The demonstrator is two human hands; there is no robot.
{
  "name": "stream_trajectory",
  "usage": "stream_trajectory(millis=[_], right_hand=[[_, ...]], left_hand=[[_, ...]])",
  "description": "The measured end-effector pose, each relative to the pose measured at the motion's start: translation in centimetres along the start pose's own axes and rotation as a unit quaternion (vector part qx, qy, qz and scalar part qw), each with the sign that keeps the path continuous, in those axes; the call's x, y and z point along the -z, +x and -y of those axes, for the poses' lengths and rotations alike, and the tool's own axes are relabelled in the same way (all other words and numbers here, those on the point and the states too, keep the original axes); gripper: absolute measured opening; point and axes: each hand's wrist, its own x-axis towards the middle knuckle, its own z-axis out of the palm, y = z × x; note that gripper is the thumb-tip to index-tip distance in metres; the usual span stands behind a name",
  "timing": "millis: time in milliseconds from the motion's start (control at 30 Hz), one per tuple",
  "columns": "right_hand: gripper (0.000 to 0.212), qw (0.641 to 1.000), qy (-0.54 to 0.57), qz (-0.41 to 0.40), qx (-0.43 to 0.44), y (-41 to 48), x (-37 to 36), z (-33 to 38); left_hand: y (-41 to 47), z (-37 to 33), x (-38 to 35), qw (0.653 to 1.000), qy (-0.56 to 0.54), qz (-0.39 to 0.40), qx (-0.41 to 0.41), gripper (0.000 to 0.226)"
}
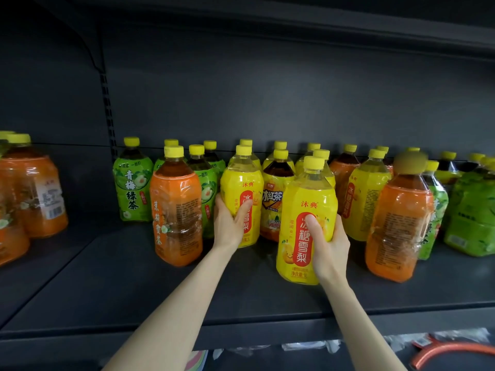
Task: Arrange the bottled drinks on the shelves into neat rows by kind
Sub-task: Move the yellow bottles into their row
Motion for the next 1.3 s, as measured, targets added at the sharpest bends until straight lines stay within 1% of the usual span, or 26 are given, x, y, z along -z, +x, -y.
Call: stream_trajectory(millis=[233,367,467,667,733,833,967,1133,1200,1300], right_hand=[[0.065,1.0,0.004,-0.001,0.007,0.1,0.1,-0.3],[0.064,1.0,0.007,-0.001,0.007,0.3,0.1,-0.6],[0.069,1.0,0.01,-0.001,0.008,0.4,0.1,-0.7],[0.068,1.0,0.016,-0.005,0.008,0.5,0.1,-1.1],[0.071,1.0,0.014,-0.004,0.005,0.7,0.1,-1.3],[0.068,1.0,0.013,0.0,0.008,0.8,0.2,-1.4],[0.068,1.0,0.012,0.003,0.008,0.8,0.2,-1.5],[0.065,1.0,0.014,0.011,0.008,0.6,0.2,-1.0],[0.066,1.0,0.015,0.016,0.003,0.5,0.2,-0.9],[0.067,0.999,0.028,0.031,-0.003,0.2,-0.2,-0.6]], left_hand=[[0.9,0.0,0.6,0.997,-0.028,0.075,0.017,0.069],[1.5,-0.1,0.3,0.994,-0.03,0.105,0.029,0.071],[1.8,-0.1,0.3,0.991,-0.031,0.125,0.037,0.076],[2.7,0.2,0.3,0.992,-0.017,0.119,0.047,0.085],[3.1,0.3,0.2,0.991,-0.019,0.126,0.049,0.083],[3.4,0.5,0.2,0.991,-0.017,0.123,0.049,0.079],[3.5,0.7,0.1,0.991,-0.01,0.123,0.051,0.082],[2.3,0.3,0.4,0.995,0.002,0.086,0.059,0.091],[1.2,0.0,0.9,0.995,0.011,0.093,0.041,0.087],[-1.0,-0.8,2.0,0.995,-0.005,0.101,-0.002,0.075]])
